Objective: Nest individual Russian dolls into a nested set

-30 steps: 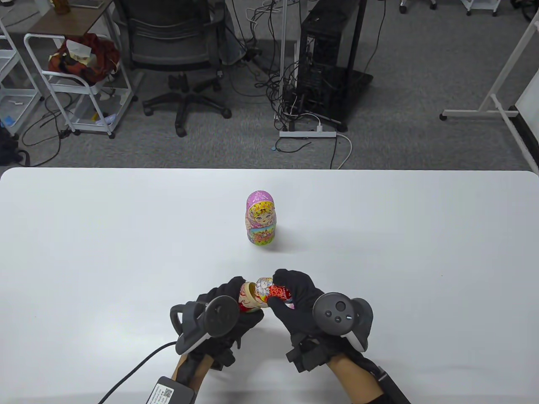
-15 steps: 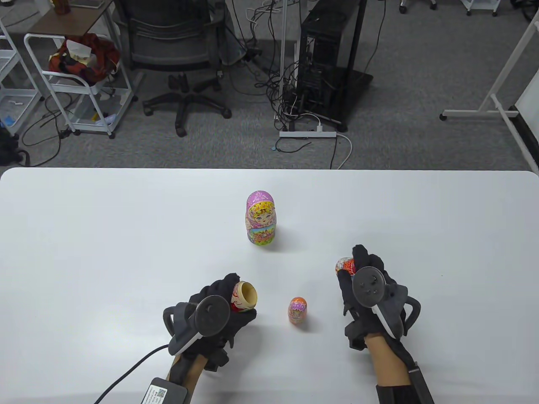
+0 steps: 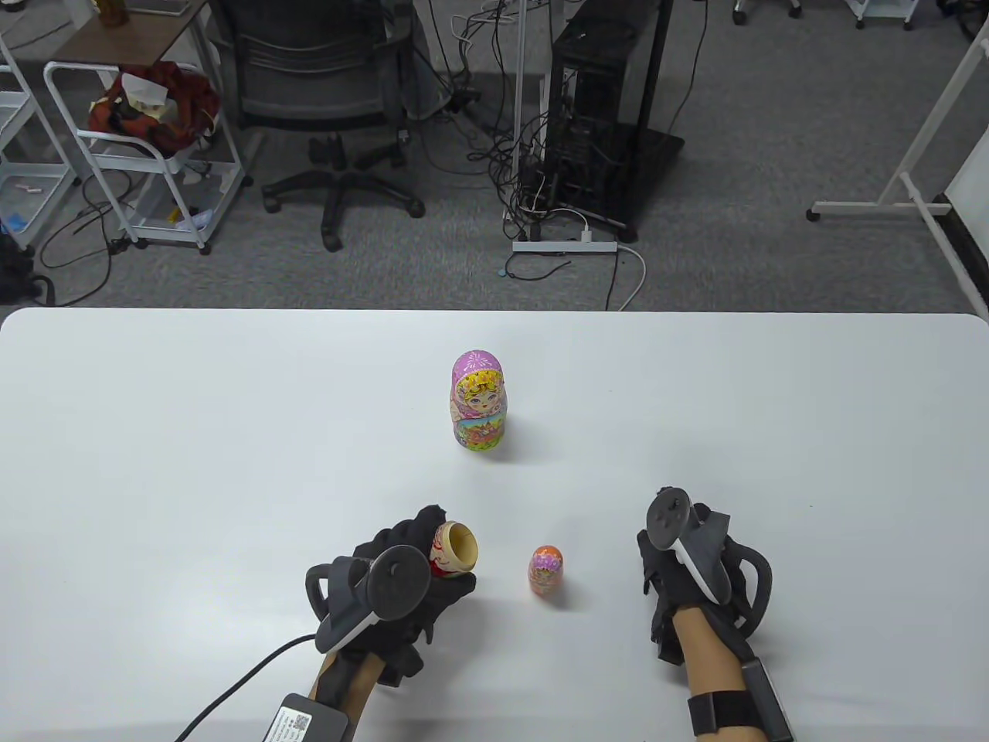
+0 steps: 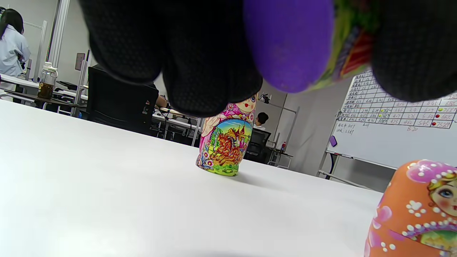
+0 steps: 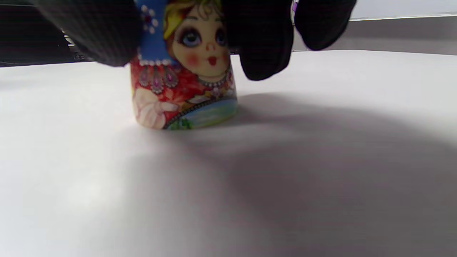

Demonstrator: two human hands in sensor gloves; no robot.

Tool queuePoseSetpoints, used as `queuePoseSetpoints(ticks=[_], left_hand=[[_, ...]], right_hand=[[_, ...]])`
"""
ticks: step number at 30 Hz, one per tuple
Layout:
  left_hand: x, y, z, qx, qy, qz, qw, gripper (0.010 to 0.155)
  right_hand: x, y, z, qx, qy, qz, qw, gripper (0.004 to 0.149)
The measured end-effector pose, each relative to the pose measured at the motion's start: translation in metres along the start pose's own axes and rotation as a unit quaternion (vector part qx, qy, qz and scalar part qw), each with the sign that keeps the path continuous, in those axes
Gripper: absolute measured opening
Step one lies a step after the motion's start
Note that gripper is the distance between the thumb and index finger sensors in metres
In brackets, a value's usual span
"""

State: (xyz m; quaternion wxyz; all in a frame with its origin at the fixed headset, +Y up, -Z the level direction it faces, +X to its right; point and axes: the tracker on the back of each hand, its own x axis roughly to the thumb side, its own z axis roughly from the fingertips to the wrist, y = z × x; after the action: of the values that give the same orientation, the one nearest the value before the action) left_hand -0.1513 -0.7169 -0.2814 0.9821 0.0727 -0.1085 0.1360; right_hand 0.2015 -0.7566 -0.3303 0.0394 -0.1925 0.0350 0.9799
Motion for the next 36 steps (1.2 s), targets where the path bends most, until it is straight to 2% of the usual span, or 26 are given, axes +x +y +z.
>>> queuePoseSetpoints(ticks=[3, 6, 9, 11, 13, 15, 18, 20, 23, 28, 32, 36], left_hand=[[0.0, -0.001, 0.0, 0.0, 0.0, 0.002, 1.0, 0.095], [0.0, -0.001, 0.0, 0.001, 0.0, 0.002, 1.0, 0.096], [0.0, -0.001, 0.0, 0.004, 0.001, 0.002, 1.0, 0.096], [-0.001, -0.001, 0.0, 0.006, 0.001, 0.004, 1.0, 0.097], [-0.001, -0.001, 0.0, 0.006, 0.002, 0.005, 1.0, 0.097], [-0.001, -0.001, 0.0, 0.005, 0.003, 0.005, 1.0, 0.097], [0.0, -0.001, 0.0, 0.003, 0.002, 0.003, 1.0, 0.097], [0.001, -0.001, 0.0, 0.002, 0.0, 0.002, 1.0, 0.097], [0.002, -0.003, -0.001, -0.001, -0.003, -0.005, 1.0, 0.097], [0.003, -0.005, -0.001, -0.009, -0.003, -0.008, 1.0, 0.097], [0.004, -0.006, -0.001, -0.014, -0.004, -0.009, 1.0, 0.097], [0.005, -0.006, 0.0, -0.009, -0.006, -0.013, 1.0, 0.096]], right_hand=[[0.001, 0.0, 0.0, 0.0, 0.0, 0.003, 1.0, 0.068], [0.005, -0.007, 0.006, 0.022, -0.022, 0.008, 0.999, 0.075], [0.017, -0.028, 0.019, -0.039, -0.06, -0.03, 0.997, 0.073], [0.031, -0.041, 0.033, -0.078, -0.116, -0.062, 0.988, 0.069], [0.045, -0.045, 0.044, -0.08, -0.172, -0.072, 0.979, 0.065], [0.058, -0.042, 0.052, -0.051, -0.219, -0.057, 0.973, 0.062], [0.074, -0.028, 0.058, -0.014, -0.246, 0.001, 0.969, 0.063], [0.078, -0.023, 0.059, 0.005, -0.25, 0.026, 0.968, 0.057], [0.079, -0.021, 0.06, 0.006, -0.261, -0.027, 0.965, 0.055], [0.085, -0.017, 0.063, 0.022, -0.284, -0.032, 0.958, 0.055], [0.09, -0.006, 0.065, 0.044, -0.293, 0.002, 0.955, 0.057], [0.09, -0.003, 0.062, 0.049, -0.292, -0.035, 0.955, 0.059]])
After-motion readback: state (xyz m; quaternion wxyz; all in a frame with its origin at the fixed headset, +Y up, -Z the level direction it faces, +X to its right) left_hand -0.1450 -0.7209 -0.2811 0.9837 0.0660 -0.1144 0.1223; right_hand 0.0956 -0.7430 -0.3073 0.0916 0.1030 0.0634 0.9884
